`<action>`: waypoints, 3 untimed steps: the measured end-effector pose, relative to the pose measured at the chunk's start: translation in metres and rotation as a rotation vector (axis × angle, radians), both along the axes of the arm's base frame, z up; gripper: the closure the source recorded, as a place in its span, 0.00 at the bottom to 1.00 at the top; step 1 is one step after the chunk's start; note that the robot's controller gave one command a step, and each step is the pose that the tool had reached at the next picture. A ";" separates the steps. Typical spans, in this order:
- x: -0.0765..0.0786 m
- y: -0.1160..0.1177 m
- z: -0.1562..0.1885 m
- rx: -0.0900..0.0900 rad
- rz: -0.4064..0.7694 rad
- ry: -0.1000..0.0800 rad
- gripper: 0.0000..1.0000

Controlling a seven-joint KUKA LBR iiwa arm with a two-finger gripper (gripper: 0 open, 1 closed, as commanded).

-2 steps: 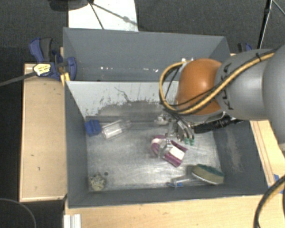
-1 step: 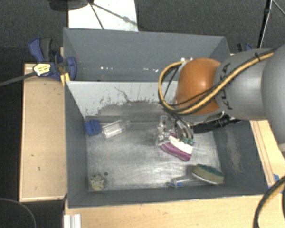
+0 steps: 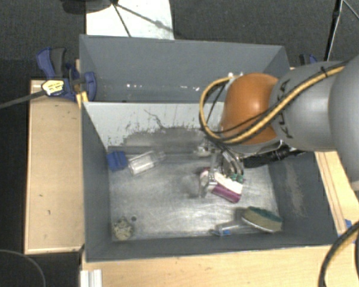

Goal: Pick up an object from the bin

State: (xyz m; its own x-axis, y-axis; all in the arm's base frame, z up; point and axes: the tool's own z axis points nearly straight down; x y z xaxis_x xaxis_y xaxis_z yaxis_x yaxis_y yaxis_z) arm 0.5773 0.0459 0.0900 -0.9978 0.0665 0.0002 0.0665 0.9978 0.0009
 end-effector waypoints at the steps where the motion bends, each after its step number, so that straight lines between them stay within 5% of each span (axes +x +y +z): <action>1: -0.003 -0.053 -0.012 -0.002 -0.485 0.005 0.00; 2: -0.002 -0.052 -0.011 -0.001 -0.484 0.005 1.00; 3: 0.006 -0.052 0.141 0.001 -0.469 -0.009 1.00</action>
Offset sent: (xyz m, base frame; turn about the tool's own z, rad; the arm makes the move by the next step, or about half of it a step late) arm -0.0022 -0.0520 -0.0116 0.4834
